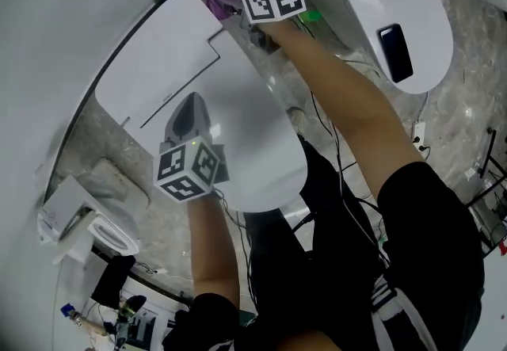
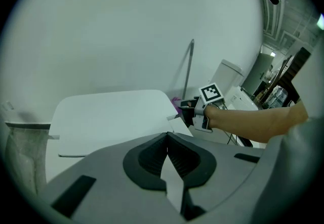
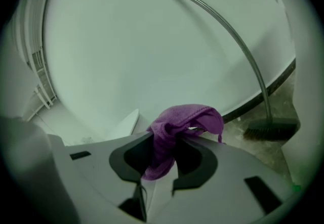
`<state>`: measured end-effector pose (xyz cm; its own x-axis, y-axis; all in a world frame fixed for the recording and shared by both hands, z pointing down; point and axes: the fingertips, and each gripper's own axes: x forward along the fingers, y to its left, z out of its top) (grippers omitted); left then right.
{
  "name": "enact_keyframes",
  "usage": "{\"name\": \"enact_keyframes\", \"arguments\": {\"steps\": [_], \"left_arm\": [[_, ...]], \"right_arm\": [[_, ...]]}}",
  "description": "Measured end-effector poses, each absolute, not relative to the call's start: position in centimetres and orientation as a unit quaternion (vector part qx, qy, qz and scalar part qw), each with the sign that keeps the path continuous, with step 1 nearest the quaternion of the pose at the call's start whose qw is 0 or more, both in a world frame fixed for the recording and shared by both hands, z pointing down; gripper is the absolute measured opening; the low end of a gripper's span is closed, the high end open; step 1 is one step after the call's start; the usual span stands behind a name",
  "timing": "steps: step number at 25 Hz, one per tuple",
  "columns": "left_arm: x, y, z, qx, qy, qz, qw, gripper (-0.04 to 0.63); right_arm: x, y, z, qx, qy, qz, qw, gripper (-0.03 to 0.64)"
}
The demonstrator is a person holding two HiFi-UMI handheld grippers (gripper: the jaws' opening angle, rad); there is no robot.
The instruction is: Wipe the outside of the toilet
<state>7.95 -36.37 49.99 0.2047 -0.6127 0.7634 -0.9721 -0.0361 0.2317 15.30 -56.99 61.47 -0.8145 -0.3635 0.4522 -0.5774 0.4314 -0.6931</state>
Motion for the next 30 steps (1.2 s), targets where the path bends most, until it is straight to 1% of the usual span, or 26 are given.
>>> {"name": "enact_keyframes", "arguments": {"steps": [4, 7, 12, 17, 30], "left_arm": [[9.6, -36.6, 51.3, 0.685, -0.569, 0.240, 0.386, 0.009], [10.2, -36.6, 52.6, 0.683, -0.564, 0.246, 0.394, 0.009], [10.8, -35.9, 54.3, 0.672, -0.561, 0.262, 0.406, 0.009], [12.1, -36.3, 54.6, 0.676, -0.557, 0.267, 0.401, 0.009], [15.4, -33.7, 54.2, 0.712, -0.503, 0.292, 0.394, 0.009]], "right_arm": [[15.1, -56.1, 62.4, 0.266, -0.855, 0.420, 0.146, 0.103], [15.2, -55.8, 63.2, 0.258, -0.863, 0.406, 0.154, 0.103], [16.0, -55.0, 64.4, 0.274, -0.854, 0.422, 0.132, 0.103], [17.5, -53.9, 65.6, 0.295, -0.845, 0.427, 0.131, 0.103], [21.6, -44.7, 69.0, 0.330, -0.801, 0.452, 0.211, 0.103]]}}
